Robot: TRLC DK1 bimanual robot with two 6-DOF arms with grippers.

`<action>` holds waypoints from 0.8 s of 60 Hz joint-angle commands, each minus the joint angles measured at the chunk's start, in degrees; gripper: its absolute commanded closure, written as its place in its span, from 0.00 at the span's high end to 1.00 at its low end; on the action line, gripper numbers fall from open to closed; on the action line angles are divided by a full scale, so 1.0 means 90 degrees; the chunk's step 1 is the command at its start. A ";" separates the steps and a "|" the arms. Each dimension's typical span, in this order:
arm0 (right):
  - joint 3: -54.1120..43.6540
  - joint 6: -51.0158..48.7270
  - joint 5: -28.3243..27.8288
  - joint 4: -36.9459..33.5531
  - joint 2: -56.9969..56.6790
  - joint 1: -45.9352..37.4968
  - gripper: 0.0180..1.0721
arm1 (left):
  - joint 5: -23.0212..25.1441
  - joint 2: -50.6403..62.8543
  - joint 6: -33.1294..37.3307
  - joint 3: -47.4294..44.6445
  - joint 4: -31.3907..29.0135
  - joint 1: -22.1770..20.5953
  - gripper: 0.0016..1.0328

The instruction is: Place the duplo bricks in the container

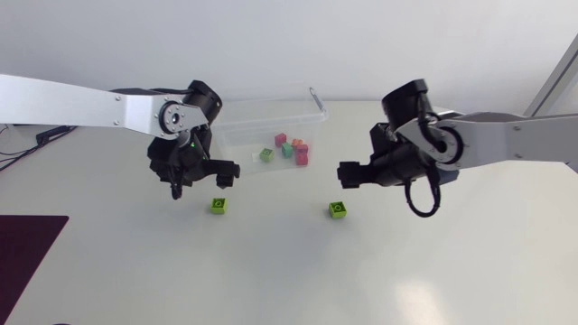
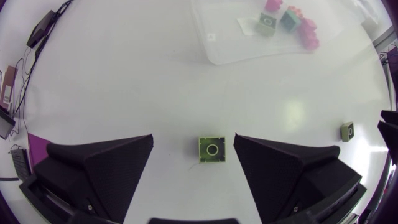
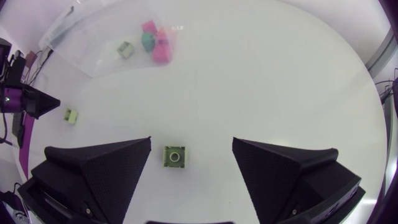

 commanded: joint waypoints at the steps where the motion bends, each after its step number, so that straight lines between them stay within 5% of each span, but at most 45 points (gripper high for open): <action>1: 0.0205 0.0302 0.0147 -0.0067 0.0595 0.0130 0.89 | -0.0035 0.0464 -0.0282 0.0369 -0.0218 0.0035 0.87; 14: 0.0420 0.0497 0.0372 0.0157 0.1494 0.0277 0.86 | -0.0035 0.1118 -0.0399 0.0574 -0.0286 0.0016 0.82; 23: 0.0498 0.0585 0.0498 0.0128 0.1757 0.0423 0.84 | -0.0016 0.1314 -0.0438 0.0603 -0.0277 0.0016 0.55; 41: 0.0439 0.0585 0.0616 0.0109 0.1591 0.0550 0.81 | 0.0121 0.1275 -0.0438 0.0535 -0.0277 0.0016 0.54; 48: 0.0527 0.0497 0.0616 -0.0067 0.1347 0.0550 0.96 | 0.0121 0.1128 -0.0438 0.0535 -0.0286 0.0026 0.54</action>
